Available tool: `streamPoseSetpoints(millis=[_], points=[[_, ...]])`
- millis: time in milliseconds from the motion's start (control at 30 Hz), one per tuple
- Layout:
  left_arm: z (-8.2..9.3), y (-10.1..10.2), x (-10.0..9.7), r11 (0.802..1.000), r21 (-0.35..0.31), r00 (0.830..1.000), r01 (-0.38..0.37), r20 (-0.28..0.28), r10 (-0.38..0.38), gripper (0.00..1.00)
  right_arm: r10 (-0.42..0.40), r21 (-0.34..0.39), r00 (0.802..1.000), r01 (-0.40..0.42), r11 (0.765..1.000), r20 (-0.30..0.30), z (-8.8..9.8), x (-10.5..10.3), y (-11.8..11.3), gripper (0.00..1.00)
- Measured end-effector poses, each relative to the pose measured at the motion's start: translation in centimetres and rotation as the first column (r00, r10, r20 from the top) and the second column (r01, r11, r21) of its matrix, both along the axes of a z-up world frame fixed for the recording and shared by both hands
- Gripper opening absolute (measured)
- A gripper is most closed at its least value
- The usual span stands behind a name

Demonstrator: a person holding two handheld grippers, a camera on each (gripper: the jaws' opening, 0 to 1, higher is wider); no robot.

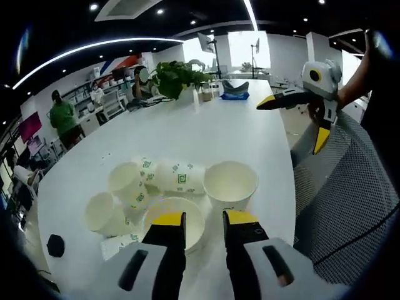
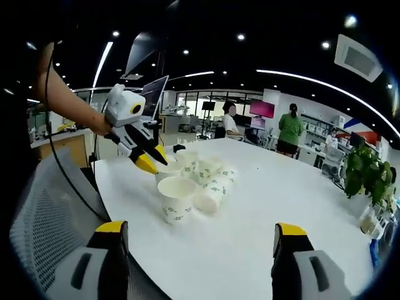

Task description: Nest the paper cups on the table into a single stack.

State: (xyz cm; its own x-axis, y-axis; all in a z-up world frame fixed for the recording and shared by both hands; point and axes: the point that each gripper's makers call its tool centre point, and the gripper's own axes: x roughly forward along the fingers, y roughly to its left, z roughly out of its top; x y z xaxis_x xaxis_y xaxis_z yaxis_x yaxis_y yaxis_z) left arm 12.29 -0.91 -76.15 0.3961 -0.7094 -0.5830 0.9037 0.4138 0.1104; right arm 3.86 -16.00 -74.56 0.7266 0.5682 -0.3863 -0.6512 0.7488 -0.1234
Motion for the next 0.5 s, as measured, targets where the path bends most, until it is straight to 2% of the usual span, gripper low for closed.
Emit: streamPoseSetpoints(millis=[167, 267, 500], points=[[-1.4, -0.2, 0.6, 0.999, 0.043, 1.000, 0.015, -0.007, -0.015, 0.17, -0.004, 0.003, 1.000, 0.004, 1.000, 0.002, 0.1, 0.0, -0.1, 0.96], [-2.3, -0.1, 0.6, 0.998, 0.062, 0.999, 0.018, -0.032, -0.016, 0.14, -0.004, 0.000, 1.000, 0.004, 1.000, 0.001, 0.0, 0.0, -0.1, 0.95], [-2.5, 0.0, 0.8, 0.997, 0.072, 0.999, 0.013, -0.033, -0.011, 0.03, -0.011, 0.000, 1.000, 0.011, 1.000, 0.005, 0.0, 0.1, -0.2, 0.94]])
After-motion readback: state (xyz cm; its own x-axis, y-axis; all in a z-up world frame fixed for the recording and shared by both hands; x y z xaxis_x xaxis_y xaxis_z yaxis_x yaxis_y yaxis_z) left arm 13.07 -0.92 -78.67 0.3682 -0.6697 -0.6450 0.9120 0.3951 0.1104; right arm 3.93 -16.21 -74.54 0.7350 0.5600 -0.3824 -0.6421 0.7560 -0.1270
